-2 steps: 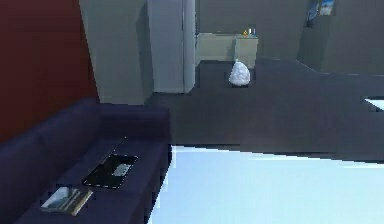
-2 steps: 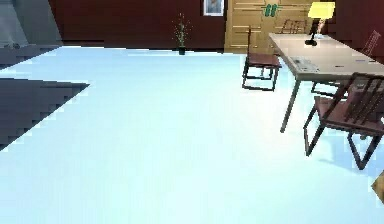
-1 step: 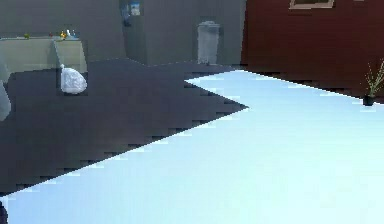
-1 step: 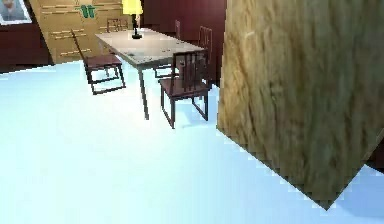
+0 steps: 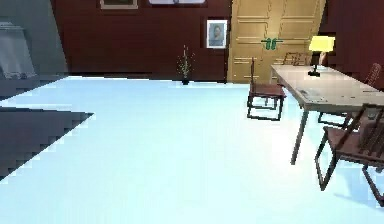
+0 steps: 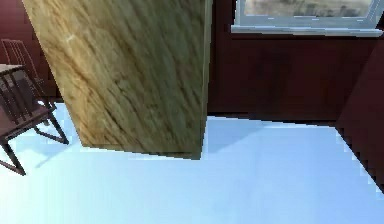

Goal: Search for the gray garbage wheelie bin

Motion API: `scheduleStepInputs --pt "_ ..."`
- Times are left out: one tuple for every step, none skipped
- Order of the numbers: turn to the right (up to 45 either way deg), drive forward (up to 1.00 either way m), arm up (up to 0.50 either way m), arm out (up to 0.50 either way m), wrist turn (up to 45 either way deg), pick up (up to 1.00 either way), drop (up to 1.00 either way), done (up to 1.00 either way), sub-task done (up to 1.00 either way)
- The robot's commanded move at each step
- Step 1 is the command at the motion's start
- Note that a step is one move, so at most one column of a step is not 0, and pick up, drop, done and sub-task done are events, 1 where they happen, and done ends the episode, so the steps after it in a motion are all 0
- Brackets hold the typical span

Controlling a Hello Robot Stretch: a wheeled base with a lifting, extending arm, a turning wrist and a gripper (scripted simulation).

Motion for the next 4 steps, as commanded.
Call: scheduleStepInputs --pt "21.0 0.00 0.00 0.00 0.0 0.00 0.00 0.00 0.00" --pt "0.0 0.05 0.00 0.00 0.0 0.00 0.00 0.00 0.00" --pt "-45.0 0.00 0.00 0.00 0.0 0.00 0.00 0.00 0.00" --pt "-15.0 0.00 0.00 0.00 0.0 0.00 0.00 0.00 0.00"
